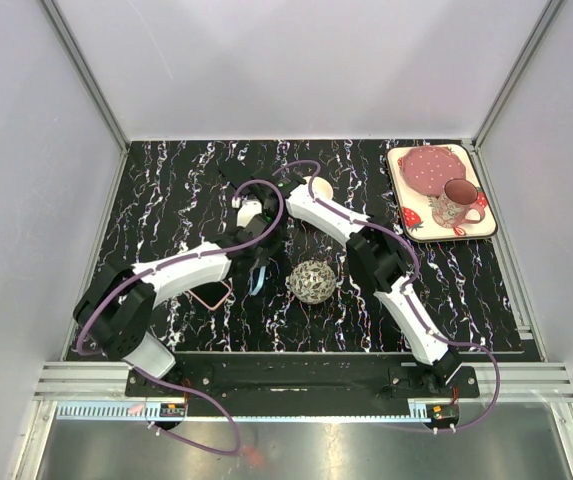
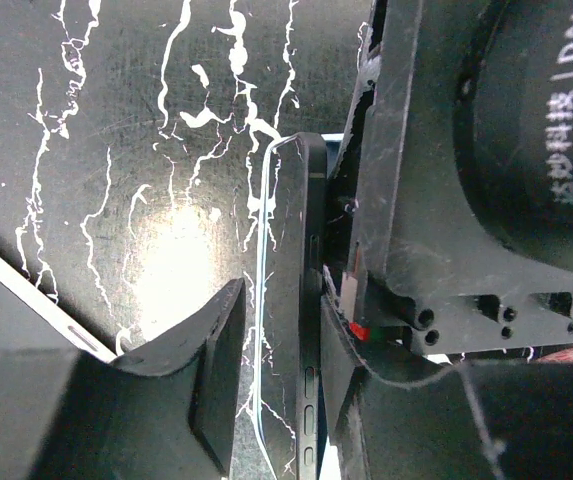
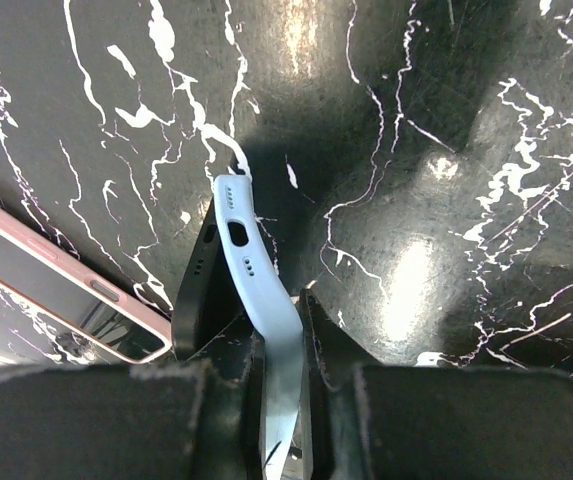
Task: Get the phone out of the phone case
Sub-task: Remove the phone case from the phone.
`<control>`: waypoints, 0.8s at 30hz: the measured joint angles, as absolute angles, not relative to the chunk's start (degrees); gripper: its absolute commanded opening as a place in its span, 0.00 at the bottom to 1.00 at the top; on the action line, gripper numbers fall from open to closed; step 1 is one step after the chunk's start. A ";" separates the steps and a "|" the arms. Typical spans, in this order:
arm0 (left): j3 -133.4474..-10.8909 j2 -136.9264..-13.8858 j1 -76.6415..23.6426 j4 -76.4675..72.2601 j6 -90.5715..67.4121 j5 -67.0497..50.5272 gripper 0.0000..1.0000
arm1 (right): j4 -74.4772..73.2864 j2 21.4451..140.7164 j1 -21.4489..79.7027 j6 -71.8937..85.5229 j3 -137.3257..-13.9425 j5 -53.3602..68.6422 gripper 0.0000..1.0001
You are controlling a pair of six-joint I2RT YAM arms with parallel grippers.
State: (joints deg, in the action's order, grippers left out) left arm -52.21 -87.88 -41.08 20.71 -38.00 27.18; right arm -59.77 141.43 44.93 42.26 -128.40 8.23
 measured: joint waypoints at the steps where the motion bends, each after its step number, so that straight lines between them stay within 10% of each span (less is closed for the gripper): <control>1: -52.95 -88.62 -41.17 21.37 -38.26 27.53 0.37 | -59.57 141.43 44.80 42.26 -128.18 8.47 0.00; 12: -57.32 -92.47 -42.59 26.44 -41.52 30.98 0.30 | -58.30 141.03 44.01 42.57 -126.56 10.22 0.00; 17: -57.98 -95.46 -42.35 29.23 -42.24 32.29 0.02 | -57.21 140.42 43.77 43.62 -125.05 10.15 0.00; 24: -55.75 -93.03 -42.46 27.31 -42.09 31.40 0.00 | -52.12 136.81 44.40 42.94 -119.33 8.47 0.00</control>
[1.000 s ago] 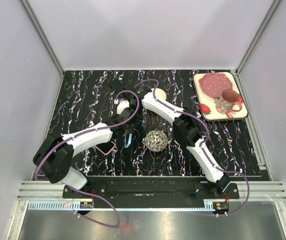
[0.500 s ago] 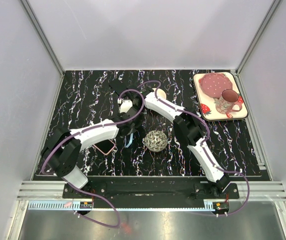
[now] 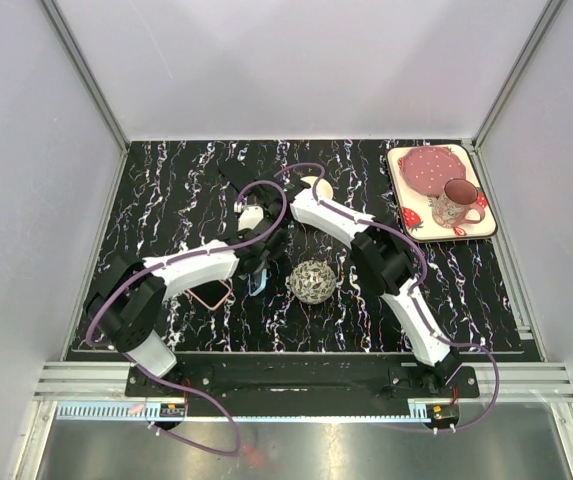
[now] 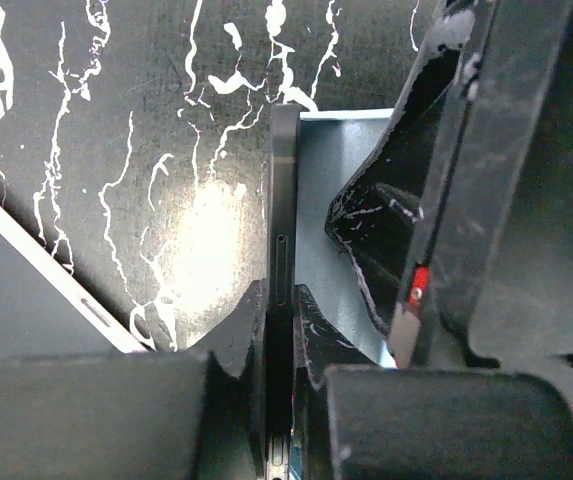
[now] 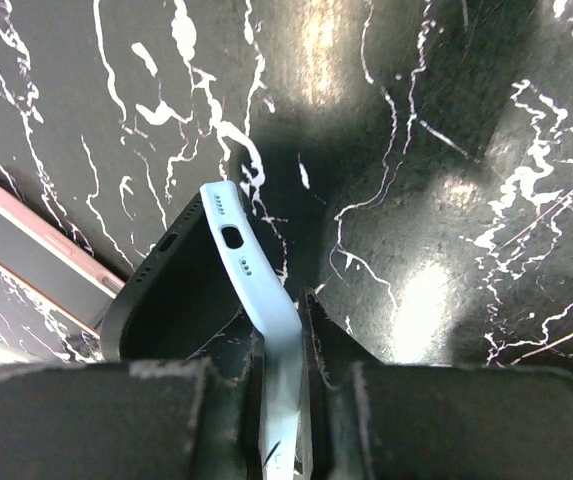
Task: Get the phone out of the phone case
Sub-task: Remove the phone case from the phone.
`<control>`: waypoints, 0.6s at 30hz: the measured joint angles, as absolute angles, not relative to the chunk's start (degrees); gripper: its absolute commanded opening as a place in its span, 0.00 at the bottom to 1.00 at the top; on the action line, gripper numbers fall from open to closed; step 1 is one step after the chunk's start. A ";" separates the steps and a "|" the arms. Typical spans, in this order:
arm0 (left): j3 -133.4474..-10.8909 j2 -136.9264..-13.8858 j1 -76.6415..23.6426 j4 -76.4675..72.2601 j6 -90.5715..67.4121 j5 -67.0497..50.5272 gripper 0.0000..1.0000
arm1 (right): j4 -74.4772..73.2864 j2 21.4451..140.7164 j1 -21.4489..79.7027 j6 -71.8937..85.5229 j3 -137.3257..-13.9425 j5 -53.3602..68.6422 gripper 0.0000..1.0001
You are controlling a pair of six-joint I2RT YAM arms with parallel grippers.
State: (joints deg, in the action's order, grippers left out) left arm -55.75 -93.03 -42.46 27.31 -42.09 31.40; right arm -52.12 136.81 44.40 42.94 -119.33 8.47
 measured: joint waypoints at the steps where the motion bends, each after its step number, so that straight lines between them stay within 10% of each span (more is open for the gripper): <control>1: -55.37 -92.47 -42.46 27.20 -42.13 31.14 0.00 | -51.57 136.25 44.51 42.87 -118.45 8.38 0.00; 18: -51.24 -75.22 -32.05 30.37 -41.54 21.45 0.00 | -51.22 128.07 41.63 40.60 -109.80 6.52 0.00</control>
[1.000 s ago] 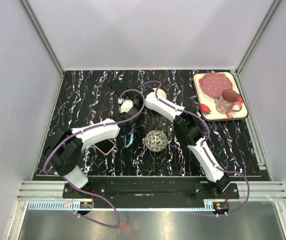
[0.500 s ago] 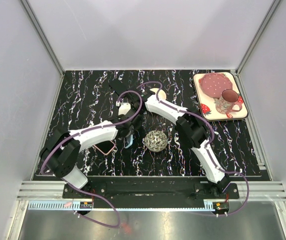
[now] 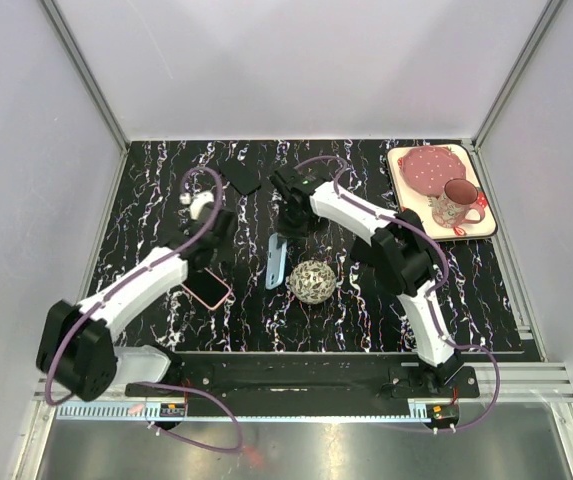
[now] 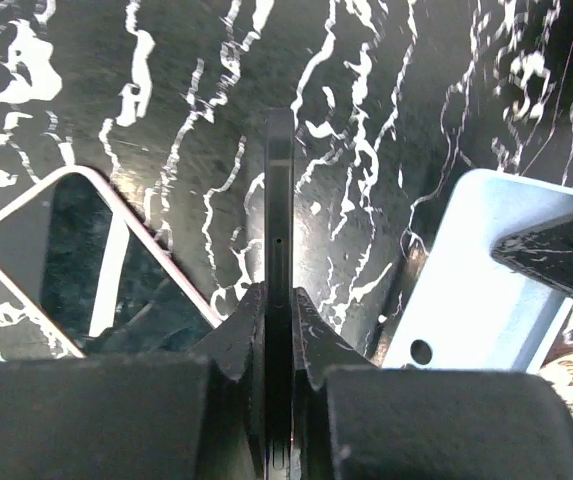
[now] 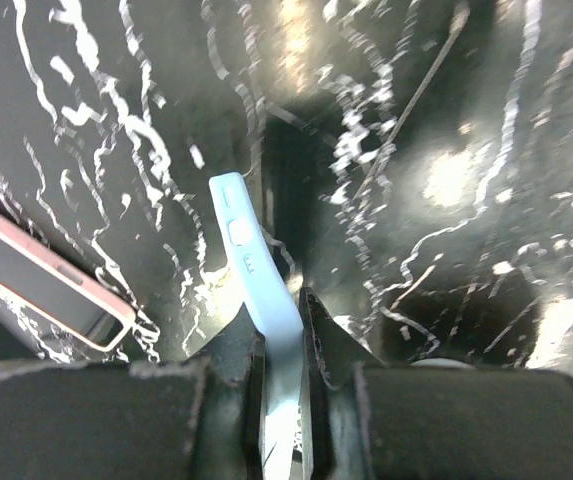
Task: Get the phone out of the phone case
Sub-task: Remove the phone case from the phone, then place the phone case at the center of the board.
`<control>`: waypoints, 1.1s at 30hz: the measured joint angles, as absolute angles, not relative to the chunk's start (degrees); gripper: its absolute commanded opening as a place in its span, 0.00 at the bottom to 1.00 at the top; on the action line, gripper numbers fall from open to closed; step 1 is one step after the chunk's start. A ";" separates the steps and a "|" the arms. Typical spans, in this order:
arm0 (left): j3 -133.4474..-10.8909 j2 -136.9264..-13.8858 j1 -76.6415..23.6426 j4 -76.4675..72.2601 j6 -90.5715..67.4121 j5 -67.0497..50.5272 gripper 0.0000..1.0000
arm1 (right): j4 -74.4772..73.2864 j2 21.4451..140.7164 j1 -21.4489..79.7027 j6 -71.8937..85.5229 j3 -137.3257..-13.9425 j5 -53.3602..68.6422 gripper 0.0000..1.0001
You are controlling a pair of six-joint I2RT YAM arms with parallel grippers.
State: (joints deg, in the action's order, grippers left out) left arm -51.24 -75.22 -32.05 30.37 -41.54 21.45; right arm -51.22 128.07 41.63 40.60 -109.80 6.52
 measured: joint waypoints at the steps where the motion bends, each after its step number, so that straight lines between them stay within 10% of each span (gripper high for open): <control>1: -50.63 -73.34 -29.61 30.35 -41.41 19.79 0.00 | -51.05 128.01 40.75 40.45 -109.43 6.55 0.00; 13: -54.39 -79.77 -9.43 26.59 -36.86 4.36 0.00 | -39.16 127.98 38.41 42.78 -105.73 12.16 0.01; 21: -69.58 -95.98 -4.56 29.47 -33.19 4.51 0.00 | -32.27 127.96 38.39 44.93 -102.52 13.08 0.59; 33: -84.03 -109.38 -4.93 36.47 -29.34 18.96 0.00 | -35.40 113.10 38.39 43.38 -94.11 -0.34 0.62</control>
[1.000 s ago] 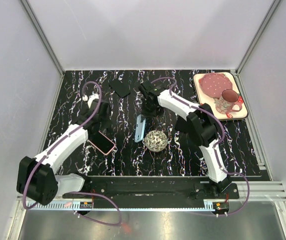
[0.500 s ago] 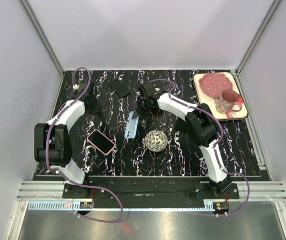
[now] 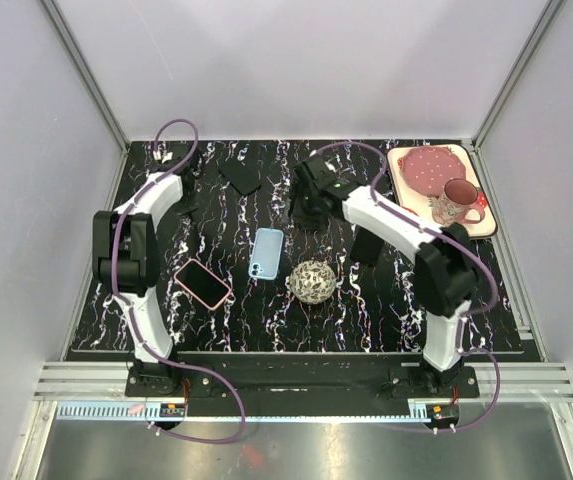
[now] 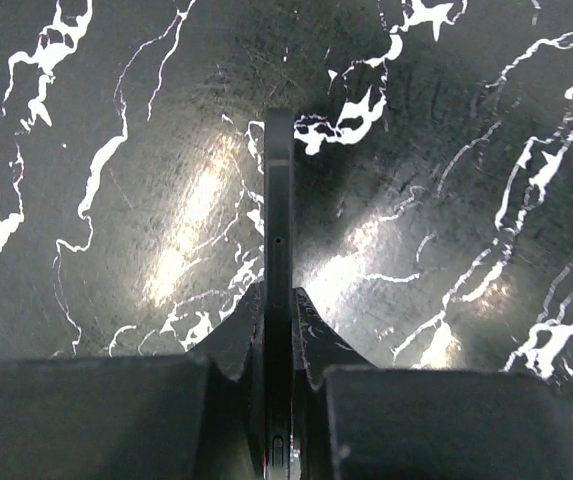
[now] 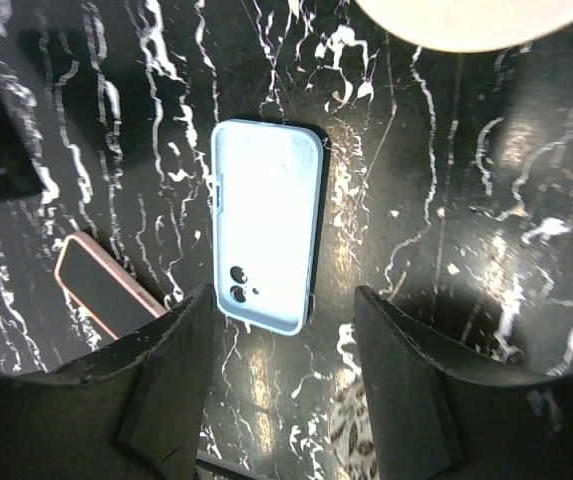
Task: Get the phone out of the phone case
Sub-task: Place the phone case at the center of the board, then place the phone at the center of the board, then pick up the phone at the center of the board.
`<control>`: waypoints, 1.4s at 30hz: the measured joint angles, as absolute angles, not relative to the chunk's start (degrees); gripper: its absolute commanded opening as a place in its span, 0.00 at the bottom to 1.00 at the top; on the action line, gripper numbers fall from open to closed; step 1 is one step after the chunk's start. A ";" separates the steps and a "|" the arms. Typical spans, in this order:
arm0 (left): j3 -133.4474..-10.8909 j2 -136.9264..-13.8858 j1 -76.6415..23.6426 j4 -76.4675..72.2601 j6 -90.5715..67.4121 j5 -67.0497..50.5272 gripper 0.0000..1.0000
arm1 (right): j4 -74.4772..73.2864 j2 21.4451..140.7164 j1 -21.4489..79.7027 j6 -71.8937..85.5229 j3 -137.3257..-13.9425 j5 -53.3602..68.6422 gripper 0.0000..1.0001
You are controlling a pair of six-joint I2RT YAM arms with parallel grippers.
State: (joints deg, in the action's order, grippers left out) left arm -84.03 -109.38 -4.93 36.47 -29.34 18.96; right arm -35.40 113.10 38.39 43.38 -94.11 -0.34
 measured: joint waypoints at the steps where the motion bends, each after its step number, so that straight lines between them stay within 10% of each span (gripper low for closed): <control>1: -85.21 -110.93 -4.93 37.12 -29.02 19.38 0.00 | -35.38 110.69 38.39 43.27 -93.03 -1.34 0.62; 5: -92.44 -118.32 -5.21 40.25 -28.01 22.06 0.03 | -35.14 101.19 38.39 42.98 -87.85 -4.86 0.62; 25: -97.34 -122.17 -7.22 39.59 -26.63 20.03 0.99 | -34.68 94.08 38.41 43.07 -78.65 -6.55 0.64; 42: -56.58 -83.44 -7.20 35.92 -36.93 11.73 0.99 | -31.70 95.44 40.10 42.26 -78.70 -3.36 0.63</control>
